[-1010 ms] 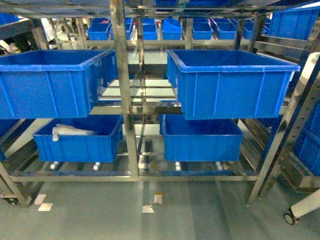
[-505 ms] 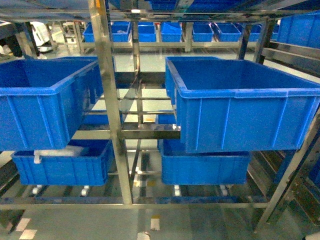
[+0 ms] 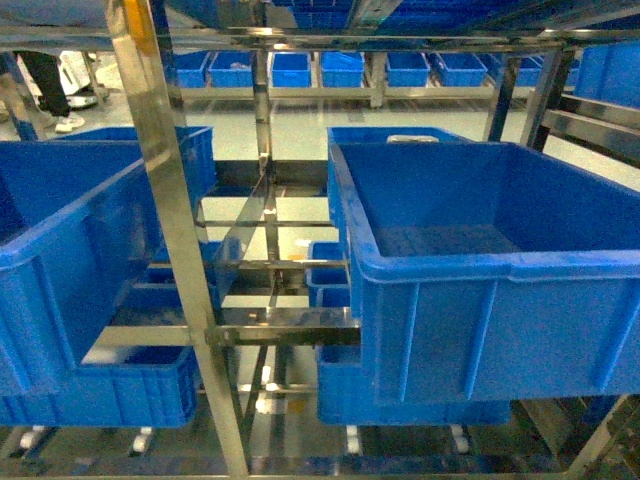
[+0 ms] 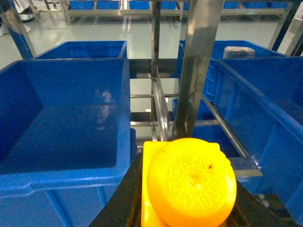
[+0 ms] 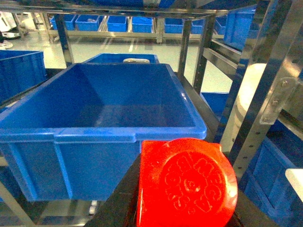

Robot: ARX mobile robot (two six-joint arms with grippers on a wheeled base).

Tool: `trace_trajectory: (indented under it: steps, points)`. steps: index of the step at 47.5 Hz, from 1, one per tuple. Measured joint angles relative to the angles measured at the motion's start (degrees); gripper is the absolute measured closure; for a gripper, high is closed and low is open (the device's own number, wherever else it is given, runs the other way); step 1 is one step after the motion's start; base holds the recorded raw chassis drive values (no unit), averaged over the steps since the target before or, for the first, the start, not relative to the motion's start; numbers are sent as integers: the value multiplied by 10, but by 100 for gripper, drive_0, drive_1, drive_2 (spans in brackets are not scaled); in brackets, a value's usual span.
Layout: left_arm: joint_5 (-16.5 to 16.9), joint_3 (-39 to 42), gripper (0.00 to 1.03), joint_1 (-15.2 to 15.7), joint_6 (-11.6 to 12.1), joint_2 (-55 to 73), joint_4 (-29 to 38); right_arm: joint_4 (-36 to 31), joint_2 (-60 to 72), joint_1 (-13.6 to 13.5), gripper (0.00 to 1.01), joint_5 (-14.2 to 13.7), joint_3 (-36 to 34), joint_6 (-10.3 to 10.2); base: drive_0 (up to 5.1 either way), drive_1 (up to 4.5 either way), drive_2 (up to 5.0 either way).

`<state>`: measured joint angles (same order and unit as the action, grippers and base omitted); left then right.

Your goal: Sort and place red and yellow blocks in left bins

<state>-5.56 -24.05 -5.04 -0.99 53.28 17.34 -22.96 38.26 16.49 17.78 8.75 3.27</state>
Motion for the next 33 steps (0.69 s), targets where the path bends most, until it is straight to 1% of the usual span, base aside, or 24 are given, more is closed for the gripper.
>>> trace_trajectory:
  steps: [10, 30, 33]
  points:
    - [0, 0, 76, 0, 0, 5, 2, -2, 2, 0, 73, 0, 1, 0, 0, 0, 0]
    - [0, 0, 76, 0, 0, 2, -1, 1, 2, 0, 73, 0, 1, 0, -490, 255, 255]
    - [0, 0, 76, 0, 0, 2, -1, 2, 2, 0, 73, 0, 0, 0, 0, 0, 0]
